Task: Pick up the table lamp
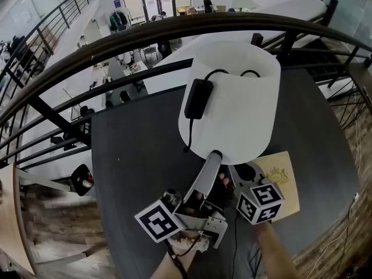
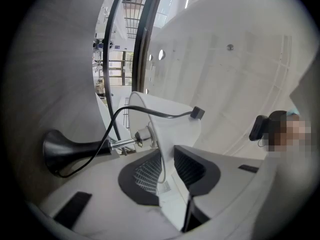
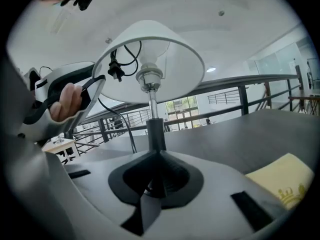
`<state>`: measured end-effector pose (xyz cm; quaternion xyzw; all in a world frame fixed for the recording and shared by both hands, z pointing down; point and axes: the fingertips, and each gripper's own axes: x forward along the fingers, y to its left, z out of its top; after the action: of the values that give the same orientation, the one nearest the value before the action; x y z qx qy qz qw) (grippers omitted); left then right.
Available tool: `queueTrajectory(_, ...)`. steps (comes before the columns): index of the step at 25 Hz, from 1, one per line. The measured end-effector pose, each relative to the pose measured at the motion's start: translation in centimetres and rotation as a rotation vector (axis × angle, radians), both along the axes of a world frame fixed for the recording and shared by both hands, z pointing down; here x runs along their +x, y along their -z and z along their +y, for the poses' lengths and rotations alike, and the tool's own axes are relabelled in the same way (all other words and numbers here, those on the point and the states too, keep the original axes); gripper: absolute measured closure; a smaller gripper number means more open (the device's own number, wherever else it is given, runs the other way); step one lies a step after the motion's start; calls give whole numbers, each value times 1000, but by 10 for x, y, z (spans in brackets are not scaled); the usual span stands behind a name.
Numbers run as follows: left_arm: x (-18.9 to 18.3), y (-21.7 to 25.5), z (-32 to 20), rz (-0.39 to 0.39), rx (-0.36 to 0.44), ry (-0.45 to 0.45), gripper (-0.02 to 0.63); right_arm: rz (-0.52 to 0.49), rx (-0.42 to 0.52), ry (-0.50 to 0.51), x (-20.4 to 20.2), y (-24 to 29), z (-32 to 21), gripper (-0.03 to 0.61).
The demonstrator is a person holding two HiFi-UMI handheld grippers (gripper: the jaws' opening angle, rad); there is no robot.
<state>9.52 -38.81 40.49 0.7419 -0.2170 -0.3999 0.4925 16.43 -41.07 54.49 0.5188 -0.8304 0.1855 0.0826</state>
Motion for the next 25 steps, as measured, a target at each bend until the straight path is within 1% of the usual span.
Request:
queueTrajectory(3, 1, 2, -4, -6, 0, -2, 497, -17, 1, 34, -1, 1, -9, 500)
queueTrajectory(5, 2, 3, -7, -12, 0, -5, 497, -32, 4, 61, -5, 2, -14, 497)
queueTrajectory(8, 2, 5, -9, -19, -1, -11, 497, -38, 9, 93, -11, 4, -20, 434)
queueTrajectory(12, -2, 6, -11, -22, -6, -17, 497, -45, 7, 110, -20, 6, -31, 391)
queueTrajectory(17, 0, 6, -14, -19, -8, -14, 497, -69, 10, 126, -26, 9, -43, 383)
queueTrajectory(22, -3, 8, -18, -17, -3, -9, 500, -59, 4, 132, -33, 1, -54, 383)
queueTrajectory(25, -2, 9, -19, -14, -1, -10, 502, -56, 16, 135, -38, -1, -59, 383)
